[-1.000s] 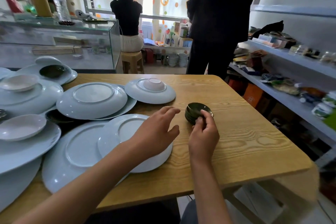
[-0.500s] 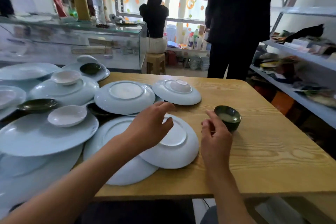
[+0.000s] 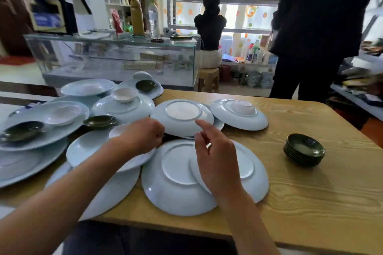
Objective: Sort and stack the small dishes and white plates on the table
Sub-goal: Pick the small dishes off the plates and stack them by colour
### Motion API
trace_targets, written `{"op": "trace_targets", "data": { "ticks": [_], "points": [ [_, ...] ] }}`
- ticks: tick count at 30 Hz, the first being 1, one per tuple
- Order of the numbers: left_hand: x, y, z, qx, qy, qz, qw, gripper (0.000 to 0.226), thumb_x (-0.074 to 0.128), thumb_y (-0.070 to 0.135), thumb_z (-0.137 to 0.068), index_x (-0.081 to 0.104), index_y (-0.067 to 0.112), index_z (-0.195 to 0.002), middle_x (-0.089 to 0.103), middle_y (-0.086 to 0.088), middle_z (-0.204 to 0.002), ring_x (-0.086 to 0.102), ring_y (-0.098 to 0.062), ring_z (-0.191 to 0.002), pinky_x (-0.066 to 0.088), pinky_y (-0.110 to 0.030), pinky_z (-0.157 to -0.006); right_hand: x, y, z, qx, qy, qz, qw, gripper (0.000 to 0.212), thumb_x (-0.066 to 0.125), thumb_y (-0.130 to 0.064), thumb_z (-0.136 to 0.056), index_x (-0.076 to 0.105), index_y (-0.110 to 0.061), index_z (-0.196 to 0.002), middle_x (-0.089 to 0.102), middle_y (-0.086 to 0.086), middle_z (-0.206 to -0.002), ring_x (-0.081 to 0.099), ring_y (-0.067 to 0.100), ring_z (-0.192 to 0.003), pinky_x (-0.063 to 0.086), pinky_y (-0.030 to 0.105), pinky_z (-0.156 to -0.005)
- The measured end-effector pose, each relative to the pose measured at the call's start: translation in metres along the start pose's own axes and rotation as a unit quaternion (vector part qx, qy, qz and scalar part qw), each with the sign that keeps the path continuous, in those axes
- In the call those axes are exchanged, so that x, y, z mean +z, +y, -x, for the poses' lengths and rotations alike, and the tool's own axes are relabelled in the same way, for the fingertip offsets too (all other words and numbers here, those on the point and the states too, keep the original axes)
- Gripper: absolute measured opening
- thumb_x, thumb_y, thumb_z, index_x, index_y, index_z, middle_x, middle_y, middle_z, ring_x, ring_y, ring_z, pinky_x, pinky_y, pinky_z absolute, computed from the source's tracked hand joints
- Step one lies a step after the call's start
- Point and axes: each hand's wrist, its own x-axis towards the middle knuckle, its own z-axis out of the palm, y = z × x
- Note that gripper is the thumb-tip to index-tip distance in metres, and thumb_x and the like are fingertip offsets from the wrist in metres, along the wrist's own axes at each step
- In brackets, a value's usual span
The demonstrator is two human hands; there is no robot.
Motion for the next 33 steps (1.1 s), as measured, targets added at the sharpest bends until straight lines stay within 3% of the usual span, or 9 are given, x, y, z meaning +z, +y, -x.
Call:
{"op": "trace_targets", "data": {
  "ticks": [3,10,16,18,21,24,29,33],
  "points": [
    [0.001,-0.006,-0.002,0.005,-0.030,-0.042,0.999,0.015,0.060,0.030,-0.086,0.070,0.022,-0.079,0.066,0.000,-0.082,0.058,-0.016,-0.072,0.039,-0.026,-0.060,0.003,-0.003,0.002,0.001,-0.008,-0.007,1.000,0.033,0.054,-0.023,-0.097,0.056,-0.029,-0.129,0.067,-0.010,-0.096,0.056,0.001,-0.077,0.041,0.006,-0.070],
    [0.000,-0.006,-0.008,0.032,-0.061,-0.086,0.994,0.021,0.055,0.033,-0.088,0.071,0.020,-0.084,0.064,-0.004,-0.088,0.056,-0.020,-0.076,0.042,-0.029,-0.068,0.004,0.005,0.004,0.041,0.011,-0.034,0.999,0.033,0.055,-0.023,-0.095,0.057,-0.029,-0.127,0.064,-0.011,-0.082,0.058,0.006,-0.072,0.048,0.021,-0.068],
    [-0.020,-0.007,-0.010,0.123,-0.055,-0.180,0.974,0.021,0.053,0.007,-0.083,0.065,0.024,-0.085,0.053,0.001,-0.088,0.057,-0.025,-0.084,0.031,-0.026,-0.065,0.004,0.004,0.005,0.051,0.009,-0.035,0.998,0.032,0.055,-0.025,-0.094,0.056,-0.030,-0.126,0.062,-0.014,-0.079,0.058,0.005,-0.070,0.050,0.024,-0.067],
    [-0.030,-0.003,-0.008,0.152,-0.049,-0.196,0.968,0.022,0.052,0.004,-0.083,0.063,0.022,-0.085,0.059,0.000,-0.088,0.058,-0.024,-0.081,0.035,-0.027,-0.064,0.007,0.003,0.005,0.047,0.006,-0.027,0.998,0.030,0.054,-0.026,-0.095,0.057,-0.030,-0.125,0.063,-0.013,-0.081,0.058,0.005,-0.071,0.050,0.023,-0.067],
    [-0.046,0.000,-0.002,0.167,-0.018,-0.162,0.972,0.020,0.055,0.007,-0.089,0.062,0.025,-0.088,0.062,0.004,-0.087,0.059,-0.013,-0.079,0.044,-0.021,-0.066,0.008,-0.002,0.006,0.036,-0.011,-0.027,0.999,0.028,0.055,-0.024,-0.095,0.059,-0.028,-0.123,0.067,-0.010,-0.090,0.058,0.002,-0.076,0.045,0.014,-0.068],
    [-0.062,0.013,0.004,0.200,0.030,-0.131,0.971,0.019,0.058,0.010,-0.091,0.060,0.028,-0.089,0.061,0.010,-0.087,0.055,-0.006,-0.079,0.043,-0.019,-0.067,0.005,-0.003,0.003,0.042,-0.029,-0.025,0.998,0.032,0.055,-0.026,-0.095,0.058,-0.028,-0.128,0.069,-0.007,-0.097,0.060,0.002,-0.083,0.044,0.007,-0.072],
    [-0.068,0.046,0.016,0.286,0.116,-0.098,0.946,0.024,0.070,0.004,-0.077,0.064,0.026,-0.082,0.068,0.007,-0.084,0.062,-0.011,-0.078,0.040,-0.019,-0.062,-0.003,0.004,0.004,0.058,-0.038,-0.062,0.996,0.040,0.054,-0.031,-0.096,0.047,-0.035,-0.135,0.067,-0.012,-0.093,0.062,0.003,-0.083,0.050,0.013,-0.075],
    [-0.059,0.078,0.020,0.342,0.164,-0.045,0.924,0.020,0.074,0.003,-0.073,0.066,0.021,-0.078,0.068,0.003,-0.078,0.064,-0.017,-0.073,0.045,-0.024,-0.061,-0.016,0.019,0.008,0.045,0.010,-0.080,0.996,0.024,0.052,-0.031,-0.097,0.057,-0.030,-0.120,0.069,-0.014,-0.094,0.064,0.003,-0.086,0.053,0.022,-0.076]
  ]
}}
